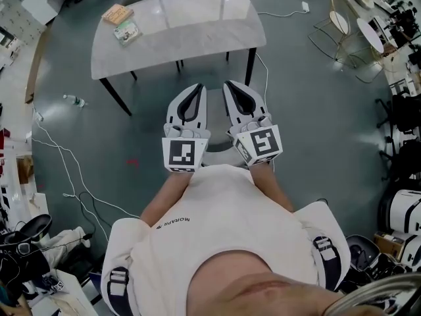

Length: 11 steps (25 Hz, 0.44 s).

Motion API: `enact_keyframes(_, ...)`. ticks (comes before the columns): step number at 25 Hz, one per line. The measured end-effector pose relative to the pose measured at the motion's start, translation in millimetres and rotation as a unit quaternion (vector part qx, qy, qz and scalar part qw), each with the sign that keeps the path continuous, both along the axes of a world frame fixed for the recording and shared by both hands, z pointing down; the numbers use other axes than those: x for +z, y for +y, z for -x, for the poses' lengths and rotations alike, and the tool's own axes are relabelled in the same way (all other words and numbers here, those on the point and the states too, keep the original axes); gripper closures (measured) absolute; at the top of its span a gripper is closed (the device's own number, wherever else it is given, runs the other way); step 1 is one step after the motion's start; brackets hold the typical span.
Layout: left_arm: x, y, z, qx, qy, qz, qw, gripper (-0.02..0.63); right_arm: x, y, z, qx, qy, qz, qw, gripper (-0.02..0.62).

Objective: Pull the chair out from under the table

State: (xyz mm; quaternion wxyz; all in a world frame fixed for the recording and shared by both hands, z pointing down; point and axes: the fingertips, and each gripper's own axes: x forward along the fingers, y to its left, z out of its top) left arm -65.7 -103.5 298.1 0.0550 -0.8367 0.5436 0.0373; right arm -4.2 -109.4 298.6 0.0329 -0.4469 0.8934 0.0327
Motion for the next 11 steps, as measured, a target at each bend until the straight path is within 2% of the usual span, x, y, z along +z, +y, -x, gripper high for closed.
enact_keyframes(11,-1.9,2.0,6.0,0.005,0.003,-0.003,1.0000,0.600,-1.3,2.2,8.9,-0.002,-0.001,-0.002,1.000,0.581)
